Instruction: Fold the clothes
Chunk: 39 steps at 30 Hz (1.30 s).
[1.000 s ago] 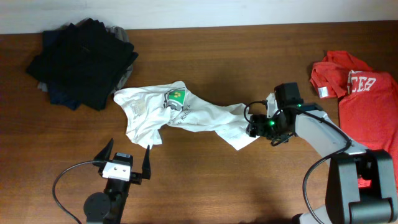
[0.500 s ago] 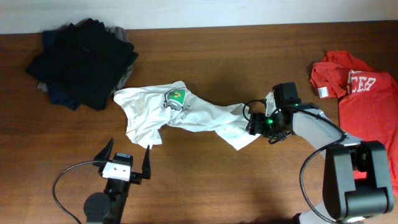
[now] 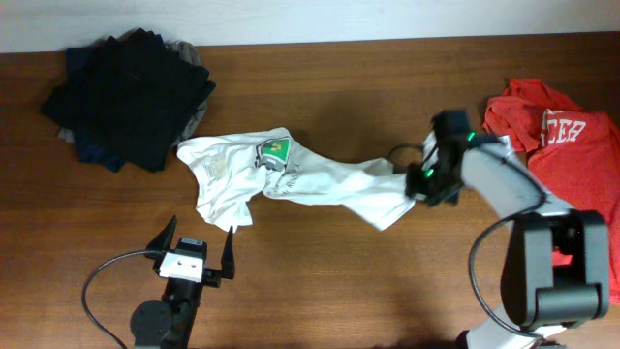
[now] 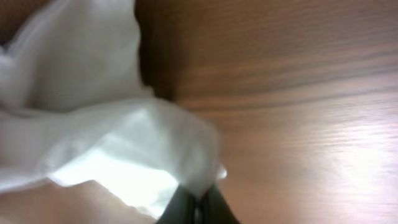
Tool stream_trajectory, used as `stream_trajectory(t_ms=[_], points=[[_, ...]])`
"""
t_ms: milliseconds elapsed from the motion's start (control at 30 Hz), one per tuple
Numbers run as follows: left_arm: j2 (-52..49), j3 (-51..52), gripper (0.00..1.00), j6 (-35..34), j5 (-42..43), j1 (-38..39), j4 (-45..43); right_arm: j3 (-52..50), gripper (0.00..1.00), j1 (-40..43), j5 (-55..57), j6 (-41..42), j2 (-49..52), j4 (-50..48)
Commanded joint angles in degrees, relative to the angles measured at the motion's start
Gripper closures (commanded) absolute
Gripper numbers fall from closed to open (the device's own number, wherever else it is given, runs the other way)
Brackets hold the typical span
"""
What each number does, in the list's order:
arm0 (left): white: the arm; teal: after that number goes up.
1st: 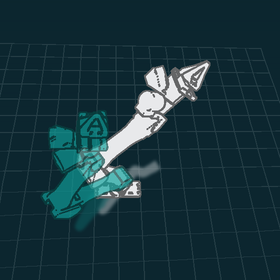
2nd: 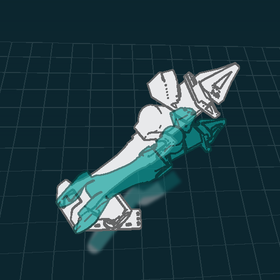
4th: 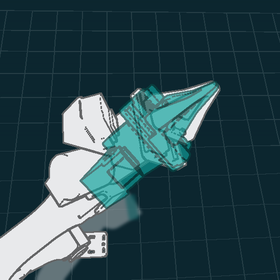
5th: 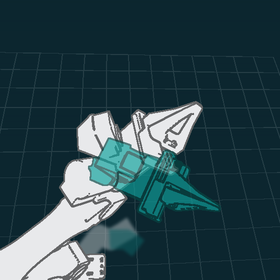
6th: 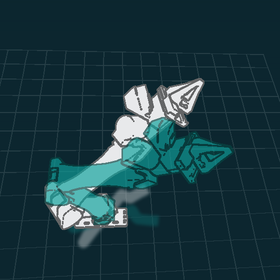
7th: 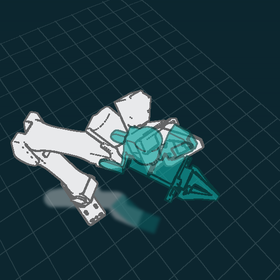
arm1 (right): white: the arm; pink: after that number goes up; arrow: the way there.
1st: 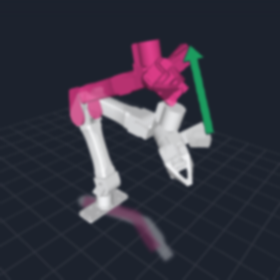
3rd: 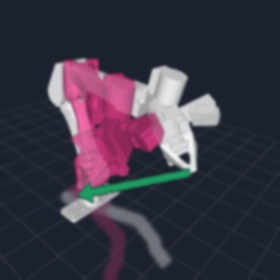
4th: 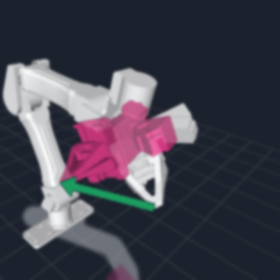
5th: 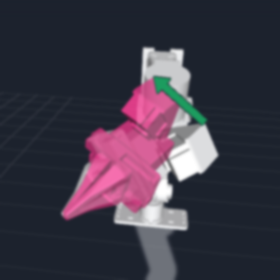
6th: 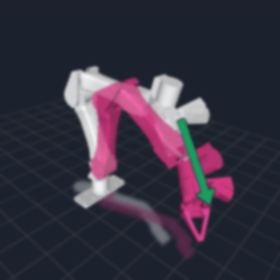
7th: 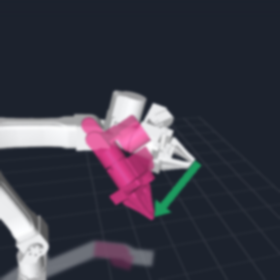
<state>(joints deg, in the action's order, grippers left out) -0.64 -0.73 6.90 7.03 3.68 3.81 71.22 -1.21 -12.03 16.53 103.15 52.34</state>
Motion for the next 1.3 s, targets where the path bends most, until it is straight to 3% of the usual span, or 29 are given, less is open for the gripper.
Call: stream_trajectory(t_ms=[0,200,233,300,333,667,933,1067,1167,1267], points=[[0.3,0.2,0.01,0.9,0.5,-0.2,0.2,17.0,0.96,4.9,15.5,0.3,-1.0,11.1],[0.3,0.2,0.01,0.9,0.5,-0.2,0.2,43.4,0.96,15.2,21.5,2.9,-1.0,28.0],[0.3,0.2,0.01,0.9,0.5,-0.2,0.2,46.2,0.92,16.5,20.5,3.0,-1.0,29.0],[0.3,0.2,0.01,0.9,0.5,-0.2,0.2,51.2,0.23,18.8,17.7,2.3,-1.0,30.8],[0.3,0.2,0.01,0.9,0.5,-0.2,0.2,52.3,0.02,19.3,16.7,1.6,-1.0,31.3],[0.3,0.2,0.01,0.9,0.5,-0.2,0.2,49.8,0.01,17.9,8.1,0.9,-0.7,33.0],[0.3,0.2,0.01,0.9,0.5,-0.2,0.2,40.5,0.02,7.0,2.2,-3.0,-0.6,30.6],[0.3,0.2,0.01,0.9,0.5,-0.2,0.2,38.5,0.02,4.1,11.5,-0.7,-0.5,25.3],[0.3,0.2,0.01,0.9,0.5,-0.2,0.2,38.5,0.02,7.1,26.1,7.7,-0.6,24.4],[0.3,0.2,0.01,0.9,0.5,-0.2,0.2,38.5,0.02,11.9,30.8,8.4,-0.6,25.0]])
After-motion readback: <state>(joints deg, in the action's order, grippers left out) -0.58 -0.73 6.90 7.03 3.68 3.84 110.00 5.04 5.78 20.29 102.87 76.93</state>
